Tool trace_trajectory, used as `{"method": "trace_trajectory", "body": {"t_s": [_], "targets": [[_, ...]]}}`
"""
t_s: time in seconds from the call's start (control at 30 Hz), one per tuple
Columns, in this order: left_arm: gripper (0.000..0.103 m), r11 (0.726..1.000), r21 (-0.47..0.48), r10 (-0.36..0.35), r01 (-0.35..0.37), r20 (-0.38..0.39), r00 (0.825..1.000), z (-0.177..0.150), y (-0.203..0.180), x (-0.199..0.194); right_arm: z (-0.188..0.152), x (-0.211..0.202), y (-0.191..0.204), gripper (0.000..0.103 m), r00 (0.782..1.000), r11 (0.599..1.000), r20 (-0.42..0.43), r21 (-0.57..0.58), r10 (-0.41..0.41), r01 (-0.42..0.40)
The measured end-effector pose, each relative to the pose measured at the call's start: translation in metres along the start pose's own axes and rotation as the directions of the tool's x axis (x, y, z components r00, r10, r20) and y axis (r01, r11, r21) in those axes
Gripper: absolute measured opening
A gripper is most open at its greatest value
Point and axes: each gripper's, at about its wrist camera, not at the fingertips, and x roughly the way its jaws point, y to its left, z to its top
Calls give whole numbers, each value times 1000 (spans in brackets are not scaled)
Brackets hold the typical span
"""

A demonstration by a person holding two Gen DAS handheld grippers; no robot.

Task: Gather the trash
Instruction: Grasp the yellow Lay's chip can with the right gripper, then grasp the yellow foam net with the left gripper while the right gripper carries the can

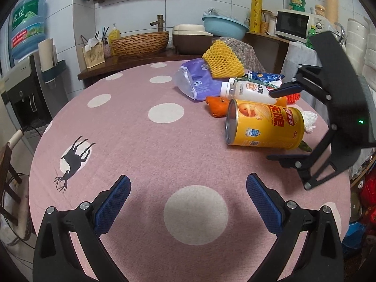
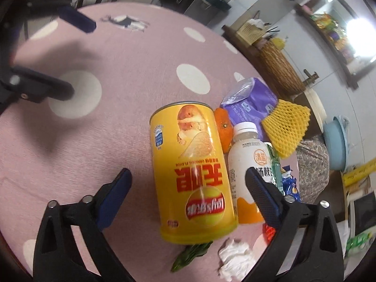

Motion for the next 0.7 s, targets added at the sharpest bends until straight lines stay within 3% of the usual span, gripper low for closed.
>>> {"method": "trace_trajectory", "body": {"t_s": [0.23,0.5,0.7], "targets": [[98,1000,6,-14,14,-1,1000,3,2,2,11,25,-2,68,997,999,-74,-37,30,-33],[98,999,6,-36,37,-27,999,7,5,12,8,22,-7,67,997,998,-47,18,57,-56],[98,998,32,-56,57,-19,998,25,6,19,-7,-3,-24,67,994,975,46,193,101,-108]]}}
